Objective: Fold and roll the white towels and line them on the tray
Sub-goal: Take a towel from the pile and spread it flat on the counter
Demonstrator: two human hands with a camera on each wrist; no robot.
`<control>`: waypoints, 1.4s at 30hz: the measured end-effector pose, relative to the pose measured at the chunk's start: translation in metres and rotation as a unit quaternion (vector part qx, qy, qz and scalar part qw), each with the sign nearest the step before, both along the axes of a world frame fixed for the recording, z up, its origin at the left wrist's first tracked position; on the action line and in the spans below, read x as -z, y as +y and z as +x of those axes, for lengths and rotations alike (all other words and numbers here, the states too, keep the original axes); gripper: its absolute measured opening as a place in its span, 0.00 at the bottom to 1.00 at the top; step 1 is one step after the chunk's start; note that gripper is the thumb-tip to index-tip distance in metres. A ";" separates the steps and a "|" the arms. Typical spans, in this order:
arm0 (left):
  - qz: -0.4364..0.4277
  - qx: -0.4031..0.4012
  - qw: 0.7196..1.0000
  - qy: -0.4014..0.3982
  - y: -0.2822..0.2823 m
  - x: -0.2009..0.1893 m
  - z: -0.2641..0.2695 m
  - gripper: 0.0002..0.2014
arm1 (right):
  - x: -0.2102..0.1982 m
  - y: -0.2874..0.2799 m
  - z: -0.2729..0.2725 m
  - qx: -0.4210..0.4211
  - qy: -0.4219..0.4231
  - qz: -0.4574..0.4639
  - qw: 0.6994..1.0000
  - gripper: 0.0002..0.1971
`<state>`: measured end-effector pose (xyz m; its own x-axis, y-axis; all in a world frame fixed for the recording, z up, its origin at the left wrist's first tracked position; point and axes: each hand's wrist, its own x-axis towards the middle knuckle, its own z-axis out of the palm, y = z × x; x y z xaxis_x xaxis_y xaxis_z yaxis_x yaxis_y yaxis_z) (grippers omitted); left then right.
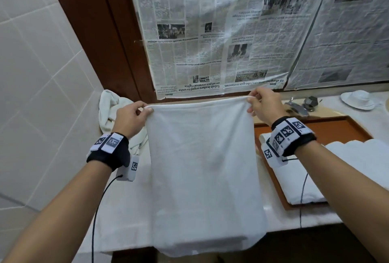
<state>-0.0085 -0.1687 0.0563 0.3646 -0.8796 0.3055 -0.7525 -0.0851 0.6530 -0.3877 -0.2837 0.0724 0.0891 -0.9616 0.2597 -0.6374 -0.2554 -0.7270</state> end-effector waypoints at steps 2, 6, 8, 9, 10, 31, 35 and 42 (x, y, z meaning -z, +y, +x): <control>0.011 -0.014 1.000 0.024 -0.018 0.014 -0.001 0.07 | 0.016 -0.022 0.005 -0.003 -0.006 0.011 1.000 0.03; 0.049 -0.032 0.994 0.096 -0.054 0.045 -0.004 0.05 | 0.054 -0.061 0.009 -0.016 -0.009 0.056 0.998 0.03; 0.055 -0.042 0.990 0.124 -0.070 0.061 -0.004 0.06 | 0.071 -0.081 0.011 -0.019 -0.001 0.069 0.997 0.05; 0.056 -0.049 0.989 0.128 -0.077 0.069 -0.005 0.07 | 0.080 -0.092 0.012 -0.022 0.006 0.075 0.997 0.05; 0.060 -0.056 0.988 0.134 -0.083 0.077 -0.005 0.07 | 0.088 -0.101 0.014 -0.022 0.010 0.087 0.996 0.05; 0.236 -0.118 0.961 0.086 -0.203 0.199 0.020 0.08 | 0.212 -0.193 0.061 0.073 0.021 0.211 0.975 0.07; 0.238 -0.099 0.966 0.028 -0.208 0.204 0.009 0.17 | 0.223 -0.185 0.067 0.008 -0.062 0.259 0.964 0.26; 0.231 0.038 0.970 -0.070 -0.163 0.226 -0.040 0.35 | 0.232 -0.137 0.089 -0.174 0.153 0.139 0.963 0.39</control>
<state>-0.0486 -0.3315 -0.1698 0.2772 -0.9569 -0.0862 -0.8464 -0.2857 0.4495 -0.2990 -0.4207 -0.1591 0.4492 -0.8885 -0.0936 -0.7439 -0.3139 -0.5899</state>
